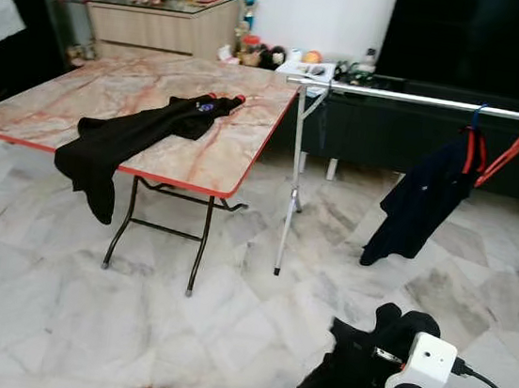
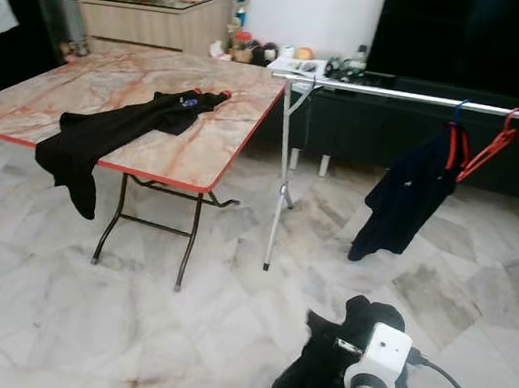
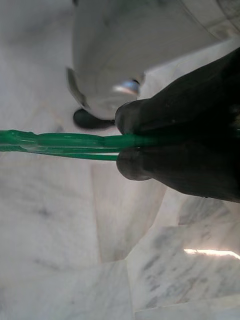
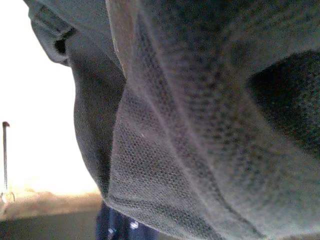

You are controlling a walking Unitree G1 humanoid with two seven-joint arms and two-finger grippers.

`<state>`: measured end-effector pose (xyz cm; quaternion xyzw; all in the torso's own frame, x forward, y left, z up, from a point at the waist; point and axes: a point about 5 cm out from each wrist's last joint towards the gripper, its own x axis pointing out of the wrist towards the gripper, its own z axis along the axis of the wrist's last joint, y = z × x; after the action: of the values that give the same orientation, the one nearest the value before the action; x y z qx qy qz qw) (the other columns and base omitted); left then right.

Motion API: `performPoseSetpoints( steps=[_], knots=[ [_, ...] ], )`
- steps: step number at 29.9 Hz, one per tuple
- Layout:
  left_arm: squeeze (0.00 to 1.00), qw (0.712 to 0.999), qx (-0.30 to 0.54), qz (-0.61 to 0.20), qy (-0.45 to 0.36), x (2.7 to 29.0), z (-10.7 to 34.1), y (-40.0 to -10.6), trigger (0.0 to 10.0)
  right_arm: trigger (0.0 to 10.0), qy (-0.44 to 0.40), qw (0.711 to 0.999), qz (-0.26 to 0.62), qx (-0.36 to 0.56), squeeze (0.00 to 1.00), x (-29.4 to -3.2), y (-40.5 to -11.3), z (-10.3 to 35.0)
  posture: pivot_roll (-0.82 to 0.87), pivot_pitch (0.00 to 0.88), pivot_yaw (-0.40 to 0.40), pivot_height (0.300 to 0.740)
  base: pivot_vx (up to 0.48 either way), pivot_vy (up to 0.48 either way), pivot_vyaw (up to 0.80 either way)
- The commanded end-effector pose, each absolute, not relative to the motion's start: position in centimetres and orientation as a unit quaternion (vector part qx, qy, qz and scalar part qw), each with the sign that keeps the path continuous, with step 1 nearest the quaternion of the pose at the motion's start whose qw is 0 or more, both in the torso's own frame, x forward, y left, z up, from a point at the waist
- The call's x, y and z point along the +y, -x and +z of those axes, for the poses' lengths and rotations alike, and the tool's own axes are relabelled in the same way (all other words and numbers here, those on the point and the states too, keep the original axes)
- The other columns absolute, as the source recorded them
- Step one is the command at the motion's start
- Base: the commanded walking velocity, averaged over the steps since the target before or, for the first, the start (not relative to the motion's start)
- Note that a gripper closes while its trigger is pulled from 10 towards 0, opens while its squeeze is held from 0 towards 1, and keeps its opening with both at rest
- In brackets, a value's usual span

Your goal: Hang hanger

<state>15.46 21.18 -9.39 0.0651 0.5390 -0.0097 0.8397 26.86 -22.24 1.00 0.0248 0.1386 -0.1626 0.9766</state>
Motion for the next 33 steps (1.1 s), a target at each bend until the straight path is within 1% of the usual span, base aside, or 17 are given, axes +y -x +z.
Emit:
performPoseSetpoints(
  steps=[1,3,9,24,33],
  knots=[
    [0.0,0.833,0.549,0.001,-0.073,22.3,-9.5,-14.7,10.0,10.0,-0.037,0.982,-0.149,0.115,0.0,-21.1,-27.8,1.9,0.11,0.0,0.03,0.74,0.0,0.476,0.0],
    [0.0,0.832,0.55,0.001,-0.073,22.3,-9.5,-14.6,10.0,10.0,-0.039,0.981,-0.149,0.116,0.0,-21.1,-27.8,1.8,0.1,0.0,0.032,0.74,0.0,0.476,0.0],
    [0.0,0.832,0.55,0.002,-0.072,22.4,-9.5,-14.6,10.0,10.0,-0.041,0.982,-0.144,0.111,0.0,-21.0,-27.9,1.9,0.1,0.0,0.034,0.74,0.0,0.476,-0.8],
    [0.0,0.833,0.548,0.009,-0.069,22.7,-9.4,-14.7,10.0,10.0,-0.037,0.987,-0.13,0.089,0.0,-20.3,-28.9,2.9,0.13,0.0,0.027,0.74,0.0,0.476,0.0],
    [0.0,0.834,0.547,0.011,-0.067,22.7,-9.3,-14.9,10.0,10.0,-0.038,0.987,-0.133,0.086,0.0,-20.4,-29.3,3.2,0.15,0.0,0.018,0.74,0.0,0.476,0.0]
  ],
)
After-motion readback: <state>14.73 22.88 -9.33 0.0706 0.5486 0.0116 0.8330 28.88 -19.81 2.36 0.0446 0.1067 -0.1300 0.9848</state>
